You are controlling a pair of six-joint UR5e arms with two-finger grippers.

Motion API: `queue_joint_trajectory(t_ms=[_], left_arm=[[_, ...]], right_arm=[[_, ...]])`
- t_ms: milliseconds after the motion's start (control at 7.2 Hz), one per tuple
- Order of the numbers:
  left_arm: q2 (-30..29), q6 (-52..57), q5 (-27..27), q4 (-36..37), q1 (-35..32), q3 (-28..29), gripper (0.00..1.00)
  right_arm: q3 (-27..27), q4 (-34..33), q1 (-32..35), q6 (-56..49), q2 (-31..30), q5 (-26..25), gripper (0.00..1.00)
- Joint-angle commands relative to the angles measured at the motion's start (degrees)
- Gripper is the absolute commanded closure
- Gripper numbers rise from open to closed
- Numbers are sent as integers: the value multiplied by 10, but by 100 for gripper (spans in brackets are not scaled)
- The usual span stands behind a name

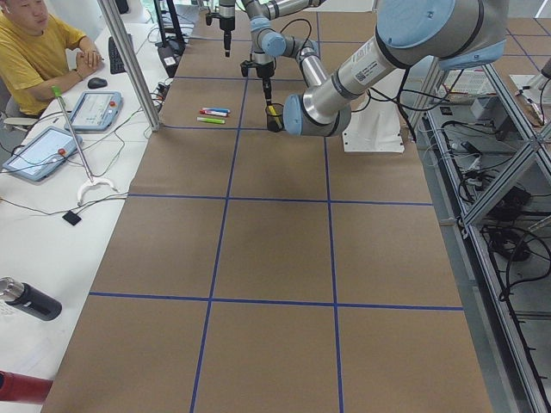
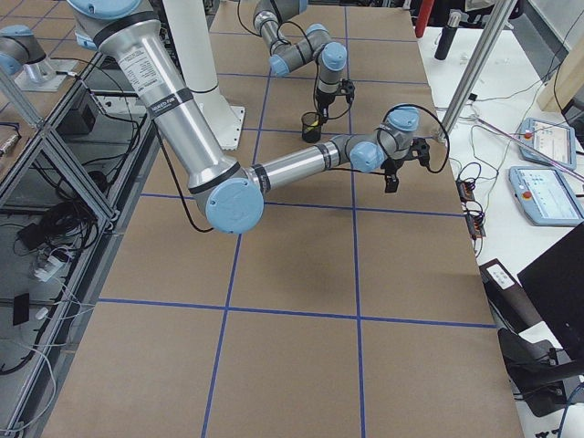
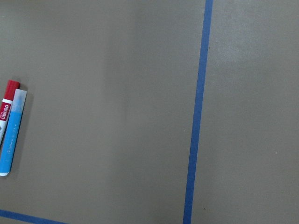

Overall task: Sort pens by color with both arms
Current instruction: 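Close the left gripper on the yellow highlighter in the cup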

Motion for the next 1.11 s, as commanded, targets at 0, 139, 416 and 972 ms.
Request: queue_joint_trajectory(t_ms=[0, 139, 416, 972], left_arm=[[3, 1, -1, -3, 1, 0, 42], [3, 1, -1, -3, 1, 0, 48], [3, 1, -1, -6, 1, -1, 59], [3, 1, -1, -6, 2, -3, 78]], right_arm=[[0, 2, -2, -1, -2, 0, 1], [0, 2, -2, -1, -2, 0, 1], [0, 2, -2, -1, -2, 0, 1], [0, 2, -2, -1, -2, 0, 1]])
